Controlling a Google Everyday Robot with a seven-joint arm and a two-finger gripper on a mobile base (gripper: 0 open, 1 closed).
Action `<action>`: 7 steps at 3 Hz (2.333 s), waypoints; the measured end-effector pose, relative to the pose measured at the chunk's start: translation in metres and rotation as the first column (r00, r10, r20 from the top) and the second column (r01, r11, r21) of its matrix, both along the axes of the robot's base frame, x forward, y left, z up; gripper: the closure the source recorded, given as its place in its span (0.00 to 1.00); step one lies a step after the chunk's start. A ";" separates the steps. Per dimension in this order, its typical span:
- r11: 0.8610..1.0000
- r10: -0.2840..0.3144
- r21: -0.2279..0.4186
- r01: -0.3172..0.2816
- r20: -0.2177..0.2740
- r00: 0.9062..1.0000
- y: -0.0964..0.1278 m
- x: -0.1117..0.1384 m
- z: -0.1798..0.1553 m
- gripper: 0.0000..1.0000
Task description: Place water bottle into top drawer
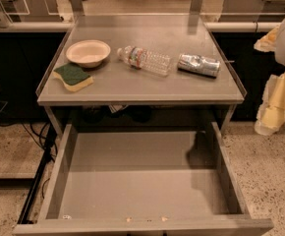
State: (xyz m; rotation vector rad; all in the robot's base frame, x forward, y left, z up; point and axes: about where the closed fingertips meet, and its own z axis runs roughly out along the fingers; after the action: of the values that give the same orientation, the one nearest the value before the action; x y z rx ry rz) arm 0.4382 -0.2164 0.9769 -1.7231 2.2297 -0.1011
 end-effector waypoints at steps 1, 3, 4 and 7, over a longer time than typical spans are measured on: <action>1.000 0.001 -0.005 -0.001 0.017 1.000 0.001 -0.002 0.001 0.00; 0.993 0.115 -0.010 -0.115 0.082 0.990 0.041 0.048 0.004 0.00; 0.993 0.116 -0.010 -0.116 0.083 0.990 0.041 0.049 0.004 0.00; 0.949 0.179 0.219 -0.226 0.218 0.959 0.071 0.187 0.022 0.00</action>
Offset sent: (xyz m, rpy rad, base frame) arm 0.1451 0.0644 0.0269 0.0068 -0.1983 0.2773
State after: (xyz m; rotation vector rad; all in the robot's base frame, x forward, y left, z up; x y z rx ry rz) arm 0.6252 -0.1452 0.9988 -1.7157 1.8294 0.0460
